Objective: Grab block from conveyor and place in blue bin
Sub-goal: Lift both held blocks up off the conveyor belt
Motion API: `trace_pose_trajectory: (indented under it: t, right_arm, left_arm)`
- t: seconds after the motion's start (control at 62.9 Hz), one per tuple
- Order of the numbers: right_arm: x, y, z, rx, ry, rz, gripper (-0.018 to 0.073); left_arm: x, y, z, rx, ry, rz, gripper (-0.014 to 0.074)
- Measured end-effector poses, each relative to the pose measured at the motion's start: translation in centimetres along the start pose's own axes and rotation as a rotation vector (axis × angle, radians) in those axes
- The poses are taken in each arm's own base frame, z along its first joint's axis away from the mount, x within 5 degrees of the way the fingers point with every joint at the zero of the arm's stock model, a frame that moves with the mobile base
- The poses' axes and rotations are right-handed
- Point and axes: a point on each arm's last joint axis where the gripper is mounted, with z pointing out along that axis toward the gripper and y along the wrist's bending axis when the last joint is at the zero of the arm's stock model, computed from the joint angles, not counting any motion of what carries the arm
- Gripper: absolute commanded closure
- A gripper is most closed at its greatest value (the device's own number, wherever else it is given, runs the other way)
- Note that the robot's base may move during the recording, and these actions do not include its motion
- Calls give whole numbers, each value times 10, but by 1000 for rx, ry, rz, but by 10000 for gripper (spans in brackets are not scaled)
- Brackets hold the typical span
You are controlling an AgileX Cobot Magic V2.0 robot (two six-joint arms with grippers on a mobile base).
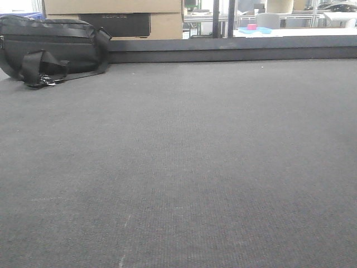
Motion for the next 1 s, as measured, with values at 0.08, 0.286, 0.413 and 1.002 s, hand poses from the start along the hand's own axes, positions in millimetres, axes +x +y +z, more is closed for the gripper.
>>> trace_pose_trajectory:
  t: [0.08,0.286,0.413,1.002]
  right_arm:
    - [0,1,0,-6,0,21,721]
    - [1,1,0,-10,7,32,721]
    - [1,1,0,-10,7,32,721]
    - [1,1,0,-10,7,32,721]
  left_arm:
    - [1,0,0,0,2,2,708]
    - [1,0,0,0,2,2,708]
    - [1,0,0,-1,2,3,708]
    - [0,0,0,-1,0,3,708]
